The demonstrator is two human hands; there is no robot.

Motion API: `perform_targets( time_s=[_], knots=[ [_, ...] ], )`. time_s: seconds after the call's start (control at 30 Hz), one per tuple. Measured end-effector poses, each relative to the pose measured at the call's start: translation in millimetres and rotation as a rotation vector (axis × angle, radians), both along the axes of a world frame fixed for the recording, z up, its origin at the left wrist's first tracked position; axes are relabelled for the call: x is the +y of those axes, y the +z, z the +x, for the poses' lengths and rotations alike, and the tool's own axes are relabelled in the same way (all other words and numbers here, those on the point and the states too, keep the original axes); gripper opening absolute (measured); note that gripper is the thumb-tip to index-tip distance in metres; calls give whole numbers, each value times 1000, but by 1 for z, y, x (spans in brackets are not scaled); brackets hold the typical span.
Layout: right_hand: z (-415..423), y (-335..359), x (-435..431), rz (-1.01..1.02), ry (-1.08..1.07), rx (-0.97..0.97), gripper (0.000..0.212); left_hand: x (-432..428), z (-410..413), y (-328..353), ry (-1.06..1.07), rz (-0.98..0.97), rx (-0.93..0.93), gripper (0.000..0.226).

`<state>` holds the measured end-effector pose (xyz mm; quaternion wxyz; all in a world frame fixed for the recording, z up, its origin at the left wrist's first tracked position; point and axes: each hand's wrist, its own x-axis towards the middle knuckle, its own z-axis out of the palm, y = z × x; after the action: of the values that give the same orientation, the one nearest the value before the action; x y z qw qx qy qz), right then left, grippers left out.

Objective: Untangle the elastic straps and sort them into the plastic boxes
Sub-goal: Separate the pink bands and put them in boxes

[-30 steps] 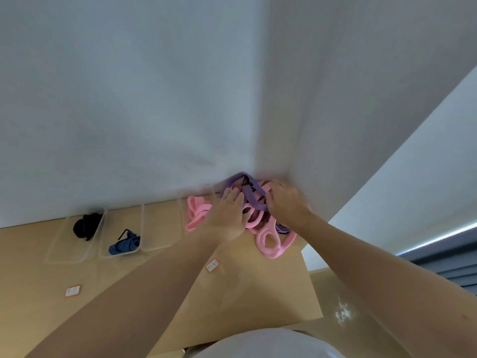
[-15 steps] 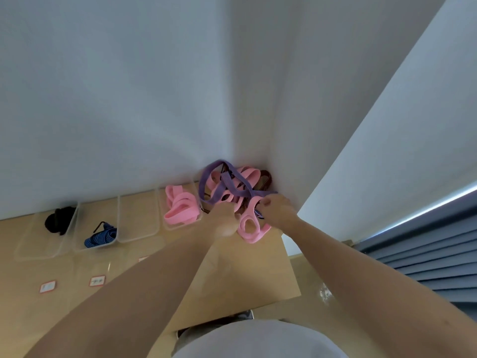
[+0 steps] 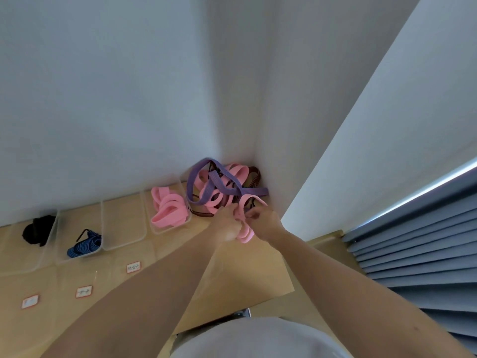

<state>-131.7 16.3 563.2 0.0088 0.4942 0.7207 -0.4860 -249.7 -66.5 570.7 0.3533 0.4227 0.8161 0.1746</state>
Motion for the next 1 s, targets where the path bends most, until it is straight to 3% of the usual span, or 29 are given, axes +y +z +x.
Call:
perform_targets(
  time_s=[0.07,0.2,0.43,0.83,1.0],
  knots=[
    [-1,1,2,-2,14,22,10,-2,-6,3,52,19,-47,33],
    [-3,4,-4,-85,-52,127,8,-8,-13,20,126,37,-130,9],
    [1,38,4,-173,-100,374,8,-15,-23,60,168,171,-263,11],
    [1,142,12,-123,73,701,12,-23,-23,145,250,546,-379,8],
    [2,172,13,-124,192,772,19,-28,-21,180,296,649,-341,12]
  ],
)
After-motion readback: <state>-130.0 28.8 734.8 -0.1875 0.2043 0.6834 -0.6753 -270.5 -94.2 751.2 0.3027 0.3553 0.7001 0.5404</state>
